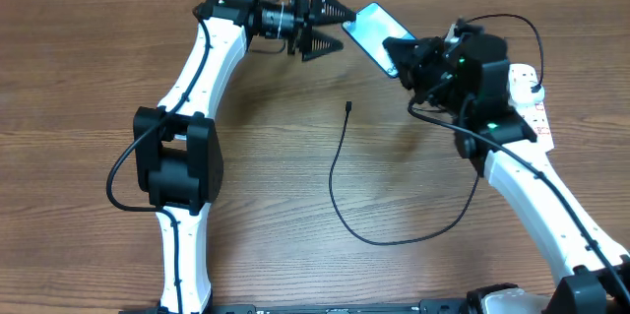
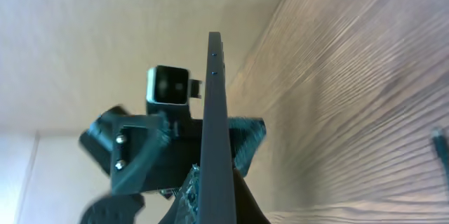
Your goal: Plug charger to phone and switch on socket
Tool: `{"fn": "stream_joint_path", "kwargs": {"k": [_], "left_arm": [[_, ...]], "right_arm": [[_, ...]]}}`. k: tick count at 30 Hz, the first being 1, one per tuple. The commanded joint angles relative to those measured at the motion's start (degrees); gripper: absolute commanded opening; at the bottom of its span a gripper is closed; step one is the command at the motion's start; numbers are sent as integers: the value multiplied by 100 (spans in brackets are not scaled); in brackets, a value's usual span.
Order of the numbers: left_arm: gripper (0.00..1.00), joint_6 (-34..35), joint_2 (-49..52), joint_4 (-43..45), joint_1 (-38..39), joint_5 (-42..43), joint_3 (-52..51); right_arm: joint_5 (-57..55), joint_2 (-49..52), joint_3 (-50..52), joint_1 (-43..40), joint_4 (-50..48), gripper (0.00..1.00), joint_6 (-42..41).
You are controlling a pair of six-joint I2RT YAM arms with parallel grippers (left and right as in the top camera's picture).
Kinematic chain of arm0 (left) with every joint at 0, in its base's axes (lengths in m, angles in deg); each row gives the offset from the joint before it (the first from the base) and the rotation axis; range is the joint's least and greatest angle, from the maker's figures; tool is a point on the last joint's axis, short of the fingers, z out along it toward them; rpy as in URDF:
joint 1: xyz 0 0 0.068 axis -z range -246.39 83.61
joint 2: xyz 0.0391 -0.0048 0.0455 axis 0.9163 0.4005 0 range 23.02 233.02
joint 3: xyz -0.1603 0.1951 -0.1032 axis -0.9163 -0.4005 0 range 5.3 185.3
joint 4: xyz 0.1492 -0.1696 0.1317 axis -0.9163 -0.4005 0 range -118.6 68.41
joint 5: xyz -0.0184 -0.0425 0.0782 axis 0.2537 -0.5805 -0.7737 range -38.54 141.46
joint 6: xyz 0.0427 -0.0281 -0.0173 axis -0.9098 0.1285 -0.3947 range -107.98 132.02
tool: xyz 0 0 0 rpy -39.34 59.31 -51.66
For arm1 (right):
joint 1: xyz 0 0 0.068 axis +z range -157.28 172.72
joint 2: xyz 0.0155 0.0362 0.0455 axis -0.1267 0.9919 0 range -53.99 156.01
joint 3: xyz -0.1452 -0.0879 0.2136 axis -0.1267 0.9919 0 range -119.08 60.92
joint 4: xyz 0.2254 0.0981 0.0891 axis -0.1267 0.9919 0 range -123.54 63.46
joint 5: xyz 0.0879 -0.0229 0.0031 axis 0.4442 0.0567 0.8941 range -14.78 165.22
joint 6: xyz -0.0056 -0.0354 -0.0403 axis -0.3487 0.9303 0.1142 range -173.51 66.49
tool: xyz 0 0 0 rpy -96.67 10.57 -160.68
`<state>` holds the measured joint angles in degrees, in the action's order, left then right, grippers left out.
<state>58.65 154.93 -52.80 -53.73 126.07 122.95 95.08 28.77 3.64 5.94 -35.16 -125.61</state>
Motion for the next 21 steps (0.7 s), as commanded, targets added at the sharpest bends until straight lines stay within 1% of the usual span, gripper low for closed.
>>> {"fn": "stream_joint_path", "kwargs": {"k": [1,4,5,6,7,10,14,18,21], "left_arm": [[87,1220,-251,562,85,-33,129],[82,1773,-251,1003,118,-210,129],[78,1875,-251,1091,129,-251,129],[75,1956,-251,1119,144,-310,129],[70,1993,-251,1117,157,-348,129],[64,2079,-251,1113,188,-411,129],[57,2376,-251,1115,234,-470,129],[53,2529,-251,1117,275,-498,129],[50,2542,-251,1115,295,-509,129]], "right_arm": [[-1071,-133,-136,372,-131,4,-1064],[-1814,-133,-136,673,-151,4,-1462],[-2015,-131,-136,754,-181,4,-1539],[-2186,-131,-136,822,-236,4,-1567],[-2363,-131,-136,887,-308,4,-1589],[-2726,-131,-136,1012,-461,4,-1633],[-2909,-74,-136,1075,-645,4,-1650],[-2900,129,-136,1075,-761,4,-2013],[-2747,291,-136,1080,-870,4,-2094]]}}
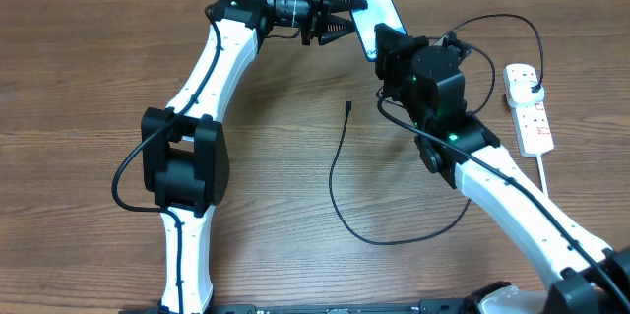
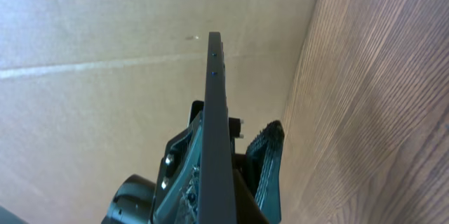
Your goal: Plug charger to phone and switch on socket
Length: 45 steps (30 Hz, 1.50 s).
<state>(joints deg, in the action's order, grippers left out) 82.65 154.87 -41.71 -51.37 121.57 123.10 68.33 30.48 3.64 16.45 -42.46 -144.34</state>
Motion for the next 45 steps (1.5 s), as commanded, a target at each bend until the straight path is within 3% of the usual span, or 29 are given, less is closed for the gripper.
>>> {"fn": "stream_joint_path", "kwargs": {"k": [1,8,23,38,45], "left_arm": [[50,140,-245,9,68,-70,114],[43,195,-245,4,79,-247,114],[38,485,-245,2,299,-809,114],[23,614,-245,-2,391,-1172,114],[24,616,-245,-2,391,-1379,114]], "right_arm": [[-15,149,-136,31,-179,4,-219],[101,181,-136,33,-219,4,-398],[98,181,-136,142,-258,4,-393],[118,181,-136,144,-236,4,-391],[116,181,-136,144,-238,4,-391]]}}
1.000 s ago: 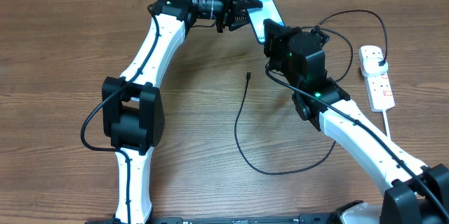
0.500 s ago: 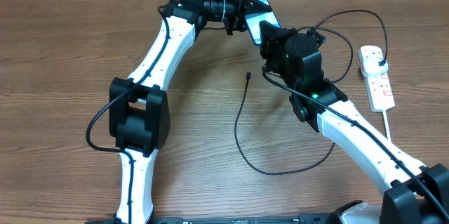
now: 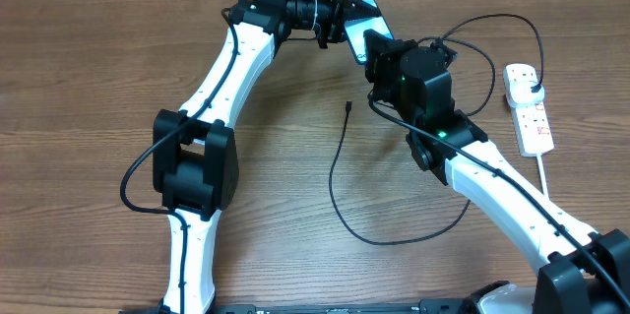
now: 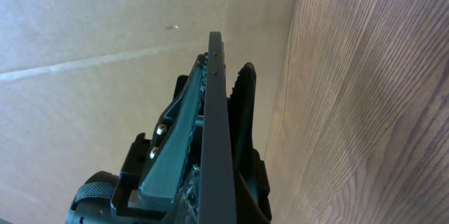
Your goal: Plug charger to phone and switch on socket
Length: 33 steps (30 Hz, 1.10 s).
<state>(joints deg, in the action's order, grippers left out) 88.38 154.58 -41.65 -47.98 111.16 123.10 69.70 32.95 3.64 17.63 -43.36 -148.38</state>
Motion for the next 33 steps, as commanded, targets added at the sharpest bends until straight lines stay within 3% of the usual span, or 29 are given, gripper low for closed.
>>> {"fn": "stream_joint_path", "kwargs": {"k": [1,10,18,24,28,33], "left_arm": [[24,44,-216,-9,52,-369,114],[6,122,-216,-7,52,-726,114],[4,168,-216,-9,46,-890,114],[4,81,-216,-11,-7,-890,114],[4,-125,-216,-28,-76,-890,114],[4,-466,-216,-52,-190,-874,114]], "right_arm": [[-22,-66,-136,26,-149,4,13],[-24,-66,-136,26,-151,4,15],[-24,-66,-136,26,-151,6,17],[-22,-66,-136,26,-142,18,44],[-20,-66,-136,26,-136,40,57],[-20,-66,-136,26,13,55,61]]}}
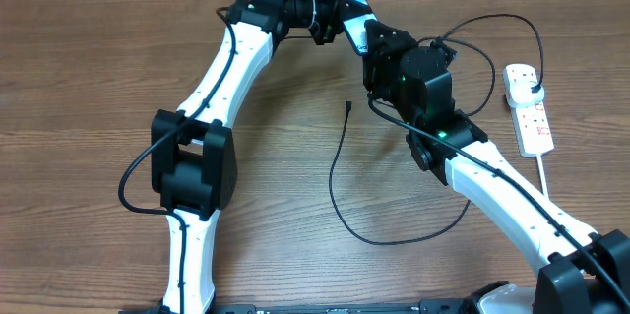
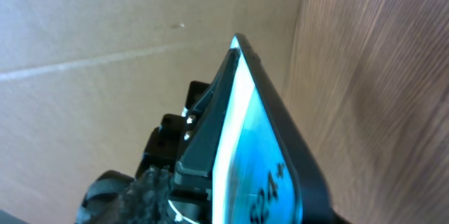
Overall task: Plug charger to phone and switch on socket
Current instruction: 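Move the right gripper down to grasp the black cable's USB-C plug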
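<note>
The phone (image 1: 356, 21), its screen lit blue, is held up at the far middle of the table. My left gripper (image 1: 340, 17) is shut on its far end. In the right wrist view the phone (image 2: 259, 154) shows its screen at a slant, with the left gripper (image 2: 179, 154) behind it. My right gripper (image 1: 375, 38) is at the phone's near end, and its jaws look open around it. The black charger cable (image 1: 335, 181) lies loose on the table, its plug tip (image 1: 348, 107) pointing away from me. The white socket strip (image 1: 527, 107) lies at the right.
A cardboard wall (image 2: 105, 41) runs along the table's far edge right behind the phone. The right arm's own black cable (image 1: 487, 33) loops over the table near the socket strip. Bare wood lies around the charger cable.
The phone was edge-on in the right wrist view and now shows its lit screen at a slant. The left gripper's fingers, then on either side of the phone, are shut on it.
My right gripper first held the phone upright with the open left gripper a little way off. Both then stood further back by the wall, the left fingers nearing the phone. Then the left fingers straddled it, and now they grip it.
</note>
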Tool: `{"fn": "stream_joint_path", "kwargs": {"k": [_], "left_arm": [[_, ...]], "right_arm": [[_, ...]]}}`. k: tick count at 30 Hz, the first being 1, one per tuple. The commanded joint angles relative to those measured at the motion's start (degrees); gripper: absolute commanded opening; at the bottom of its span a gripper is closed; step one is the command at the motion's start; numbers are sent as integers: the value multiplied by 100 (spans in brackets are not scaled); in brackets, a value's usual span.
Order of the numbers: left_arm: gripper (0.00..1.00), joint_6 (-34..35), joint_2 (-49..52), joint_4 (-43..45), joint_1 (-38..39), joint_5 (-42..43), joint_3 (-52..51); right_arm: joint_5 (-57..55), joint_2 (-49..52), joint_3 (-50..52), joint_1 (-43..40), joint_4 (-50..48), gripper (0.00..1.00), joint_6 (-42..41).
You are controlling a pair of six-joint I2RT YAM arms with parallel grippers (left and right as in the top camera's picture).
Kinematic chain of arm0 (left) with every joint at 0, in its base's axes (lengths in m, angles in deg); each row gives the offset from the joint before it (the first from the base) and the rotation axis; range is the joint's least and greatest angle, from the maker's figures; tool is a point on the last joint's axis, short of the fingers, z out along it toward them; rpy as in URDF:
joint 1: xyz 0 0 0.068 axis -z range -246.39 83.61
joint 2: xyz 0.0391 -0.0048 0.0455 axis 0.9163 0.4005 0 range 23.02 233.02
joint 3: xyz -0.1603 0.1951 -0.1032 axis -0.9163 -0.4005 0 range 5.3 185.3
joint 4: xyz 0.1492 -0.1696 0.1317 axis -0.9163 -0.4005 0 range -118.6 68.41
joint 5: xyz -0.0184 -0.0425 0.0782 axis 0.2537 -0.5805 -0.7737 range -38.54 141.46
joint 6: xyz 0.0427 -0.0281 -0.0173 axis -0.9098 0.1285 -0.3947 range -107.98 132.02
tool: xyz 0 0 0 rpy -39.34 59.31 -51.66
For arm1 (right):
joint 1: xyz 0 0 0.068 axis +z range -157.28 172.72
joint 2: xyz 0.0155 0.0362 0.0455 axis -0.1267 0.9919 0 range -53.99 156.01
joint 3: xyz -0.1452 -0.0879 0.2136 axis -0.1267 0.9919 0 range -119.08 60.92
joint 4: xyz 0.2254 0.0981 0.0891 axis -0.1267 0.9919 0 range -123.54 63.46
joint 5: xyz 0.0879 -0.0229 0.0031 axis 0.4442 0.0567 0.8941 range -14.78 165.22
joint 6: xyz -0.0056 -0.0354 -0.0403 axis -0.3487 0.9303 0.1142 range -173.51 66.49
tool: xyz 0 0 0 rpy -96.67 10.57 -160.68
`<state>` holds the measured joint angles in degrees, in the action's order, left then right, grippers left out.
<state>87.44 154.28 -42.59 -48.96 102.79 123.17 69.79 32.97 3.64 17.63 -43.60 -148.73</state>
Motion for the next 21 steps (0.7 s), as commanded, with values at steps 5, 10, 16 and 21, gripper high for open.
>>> {"fn": "stream_joint_path", "kwargs": {"k": [5,10,16,21], "left_arm": [[4,-1386,-186,-4,-326,337,107],[4,-2433,-186,-485,-772,866,107],[4,-3576,-186,-1633,-1408,1408,107],[4,-4701,-186,-2614,-1716,2009,107]], "right_arm": [[238,-68,-133,26,315,79,1231],[426,-68,-133,26,1377,93,2691],[433,-68,-131,22,2848,98,3456],[748,-68,-131,22,3910,100,4155]]}}
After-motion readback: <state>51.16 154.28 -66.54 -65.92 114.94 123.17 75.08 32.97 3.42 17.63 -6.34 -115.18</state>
